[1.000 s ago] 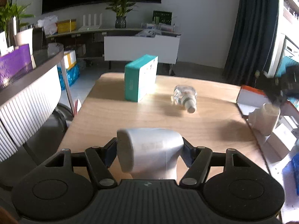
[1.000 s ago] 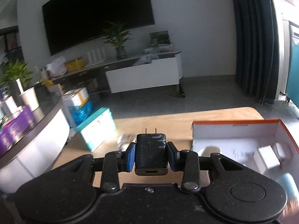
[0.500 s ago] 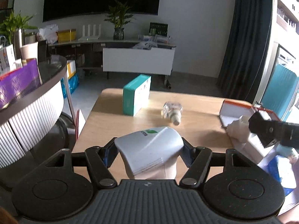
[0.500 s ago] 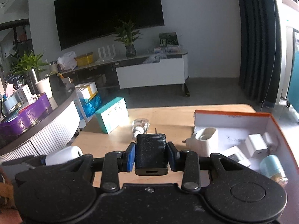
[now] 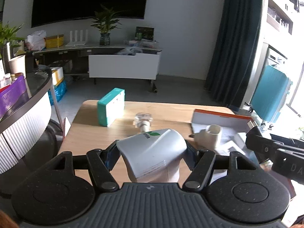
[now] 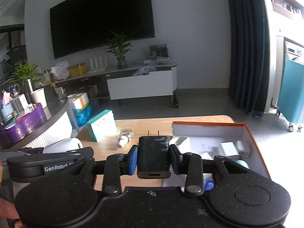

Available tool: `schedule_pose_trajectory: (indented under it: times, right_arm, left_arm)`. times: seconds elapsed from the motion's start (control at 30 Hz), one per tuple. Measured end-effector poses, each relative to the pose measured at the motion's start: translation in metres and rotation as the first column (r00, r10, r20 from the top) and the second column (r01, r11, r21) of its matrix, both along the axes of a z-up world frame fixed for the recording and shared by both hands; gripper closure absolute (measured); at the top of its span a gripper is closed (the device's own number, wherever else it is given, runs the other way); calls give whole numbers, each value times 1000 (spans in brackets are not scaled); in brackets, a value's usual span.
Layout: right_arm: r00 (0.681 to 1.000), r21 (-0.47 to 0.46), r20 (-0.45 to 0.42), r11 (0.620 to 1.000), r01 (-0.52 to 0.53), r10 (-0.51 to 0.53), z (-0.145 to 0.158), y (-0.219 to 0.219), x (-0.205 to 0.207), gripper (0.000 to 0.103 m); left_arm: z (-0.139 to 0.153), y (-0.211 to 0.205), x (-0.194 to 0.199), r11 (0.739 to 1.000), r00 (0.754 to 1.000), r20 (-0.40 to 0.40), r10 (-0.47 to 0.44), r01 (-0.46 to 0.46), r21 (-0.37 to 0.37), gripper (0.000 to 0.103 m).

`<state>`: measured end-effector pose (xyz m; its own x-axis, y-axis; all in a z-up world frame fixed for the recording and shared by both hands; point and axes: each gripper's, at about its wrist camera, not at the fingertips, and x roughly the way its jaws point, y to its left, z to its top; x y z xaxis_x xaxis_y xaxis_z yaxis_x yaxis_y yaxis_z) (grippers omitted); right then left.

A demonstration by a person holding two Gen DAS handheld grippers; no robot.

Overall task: Organize rigid objects
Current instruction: 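Carry the white adapter and black charger toward the tray with both tools, then bring the held adapter and charger over the tray with both tools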

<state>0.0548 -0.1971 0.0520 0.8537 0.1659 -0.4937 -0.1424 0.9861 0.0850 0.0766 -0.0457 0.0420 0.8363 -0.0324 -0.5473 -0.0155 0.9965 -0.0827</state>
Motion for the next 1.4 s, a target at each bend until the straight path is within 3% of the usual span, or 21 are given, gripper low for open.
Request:
schedule_pose_trajectory:
  times: [0.63, 1.4]
  right_arm:
    - [997, 9, 23, 997, 75, -75, 6, -37, -17, 60]
    - [995, -5, 24, 996, 93, -93, 4, -46, -7, 60]
  left_arm:
    - [3, -35, -2, 996, 996, -7, -85, 85, -3, 34]
    - [1, -56, 5, 992, 991, -23, -130, 130, 0, 34]
